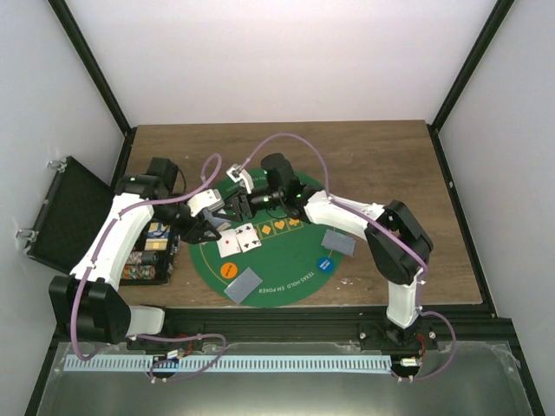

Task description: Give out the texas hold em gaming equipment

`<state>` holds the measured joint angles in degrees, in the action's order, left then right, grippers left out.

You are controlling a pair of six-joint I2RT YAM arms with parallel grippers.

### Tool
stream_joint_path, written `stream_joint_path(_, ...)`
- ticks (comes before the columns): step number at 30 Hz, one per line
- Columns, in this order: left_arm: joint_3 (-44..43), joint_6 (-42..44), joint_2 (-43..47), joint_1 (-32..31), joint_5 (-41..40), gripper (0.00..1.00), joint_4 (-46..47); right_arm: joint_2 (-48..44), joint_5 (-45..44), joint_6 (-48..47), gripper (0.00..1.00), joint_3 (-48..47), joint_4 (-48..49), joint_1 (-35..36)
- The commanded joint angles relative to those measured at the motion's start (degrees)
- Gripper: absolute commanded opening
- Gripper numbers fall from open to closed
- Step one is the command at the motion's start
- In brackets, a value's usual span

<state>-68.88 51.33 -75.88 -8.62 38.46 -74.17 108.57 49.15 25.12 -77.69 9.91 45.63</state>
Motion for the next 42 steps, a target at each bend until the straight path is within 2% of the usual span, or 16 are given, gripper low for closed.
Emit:
stream_joint_path(1, 0.0, 1.3, 1.1, -0.3, 1.7, 0.48, 0.5, -4.7, -5.3, -3.3, 0.64, 1.6, -3.9, -0.3)
stream_joint_path(5, 0.1, 1.2, 1.2, -0.2, 1.6, 0.47, 0.5, -6.4, -7.1, -3.9, 0.52, 3.0, -4.9, -0.8)
stream_joint_path(21, 0.9, 0.8, 0.8, -0.2, -0.2, 0.47, 1.7, -9.3, -9.0, -7.9, 0.28, 2.0, -10.1, -0.7)
stream_joint_path(30, 1.6, 0.6, 1.0, -0.2, -1.2, 0.47, 2.4, -10.9, -8.8, -9.5, 0.01, 1.1, -13.0, -0.7)
stream_joint_path(42, 3.8, -2.2, 0.7, 1.0, -2.7, 0.47, 5.9, -19.2, -14.7, -16.3, 0.01, 3.0, -19.8, -1.9)
